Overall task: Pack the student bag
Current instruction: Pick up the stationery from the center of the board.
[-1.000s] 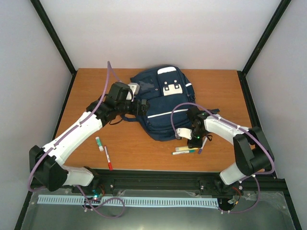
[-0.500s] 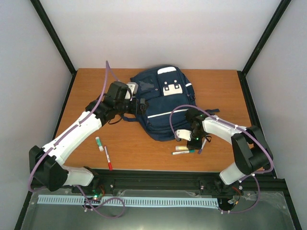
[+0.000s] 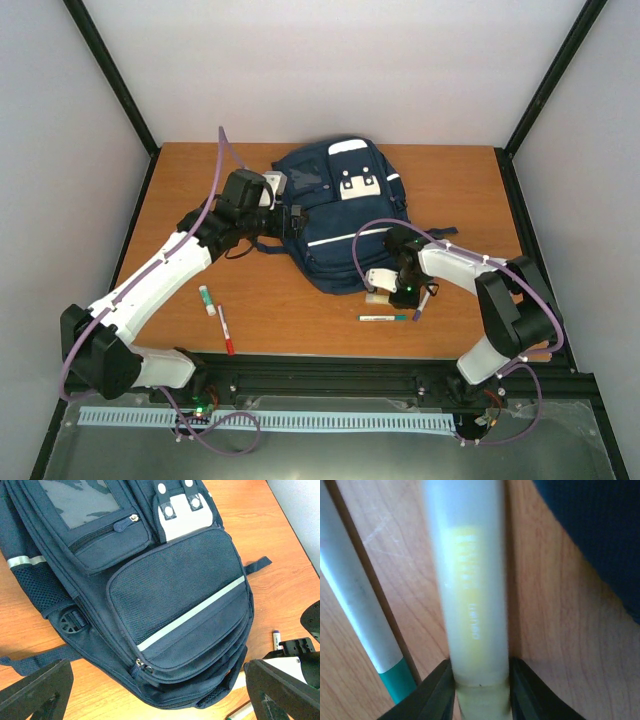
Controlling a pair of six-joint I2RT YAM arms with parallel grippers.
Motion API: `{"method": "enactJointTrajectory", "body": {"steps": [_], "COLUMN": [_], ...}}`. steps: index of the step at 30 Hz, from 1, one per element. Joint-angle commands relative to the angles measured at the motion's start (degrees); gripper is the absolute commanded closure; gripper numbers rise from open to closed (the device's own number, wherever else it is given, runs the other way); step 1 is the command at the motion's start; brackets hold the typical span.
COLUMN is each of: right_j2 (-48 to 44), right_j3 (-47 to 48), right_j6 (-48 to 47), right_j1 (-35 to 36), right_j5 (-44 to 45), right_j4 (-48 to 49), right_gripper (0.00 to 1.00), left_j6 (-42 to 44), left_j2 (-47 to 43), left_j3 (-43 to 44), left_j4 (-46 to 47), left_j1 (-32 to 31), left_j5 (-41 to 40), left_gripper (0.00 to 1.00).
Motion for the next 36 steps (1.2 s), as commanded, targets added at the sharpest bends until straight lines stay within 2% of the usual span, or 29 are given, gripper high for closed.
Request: {"method": "enactJointTrajectory", "body": {"steps": [1, 8, 14, 18, 21, 25, 29, 31, 36], "right_j2": [0.5, -5.0, -13.7, -17.4, -19.4, -21.7, -22.7, -23.3, -24.3], "right_j3": [0.1, 1.4, 2.5, 2.3, 2.9, 2.8, 2.4, 1.8, 0.1], "right_j6": [0.9, 0.0, 2.8, 6.4, 8.8, 14.0, 18.3, 18.9, 19.8], "right_j1": [0.4, -2.6, -9.8, -14.1, -16.6, -18.3, -18.6, -18.8, -20.0], "right_j5": [1.7, 1.1, -11.7, -20.6, -24.5, -27.8, -26.8, -25.8, -25.0], "right_j4": [0.1, -3.7, -6.0, -5.3, -3.9, 0.2, 3.5, 4.3, 5.5], "right_gripper": [0.72, 0.81, 0.83, 0.84, 0.84, 0.86, 0.85, 0.85, 0.84], "left_j6": [-0.7, -1.1, 1.2, 4.7, 8.5, 14.8, 20.1, 23.8, 28.7], "left_j2": [-0.3, 1.5, 3.2, 4.9, 7.3, 9.4, 11.8, 12.7, 12.4], "left_j3": [1.0, 1.3, 0.4, -1.2, 0.4, 0.9, 1.3, 0.8, -0.8], "left_j4": [-0.6, -0.8, 1.6, 4.6, 2.4, 1.6, 1.5, 1.9, 5.2], "left_j1": [0.5, 0.5, 0.5, 0.2, -1.2, -5.8, -10.4, -11.4, -14.9], "left_j5": [0.7, 0.3, 4.4, 7.6, 3.8, -3.4, -13.4, -18.5, -18.7], "left_gripper": [0.03, 0.03, 0.05, 0.18, 0.22, 0.22, 0.23, 0.27, 0.28]}}
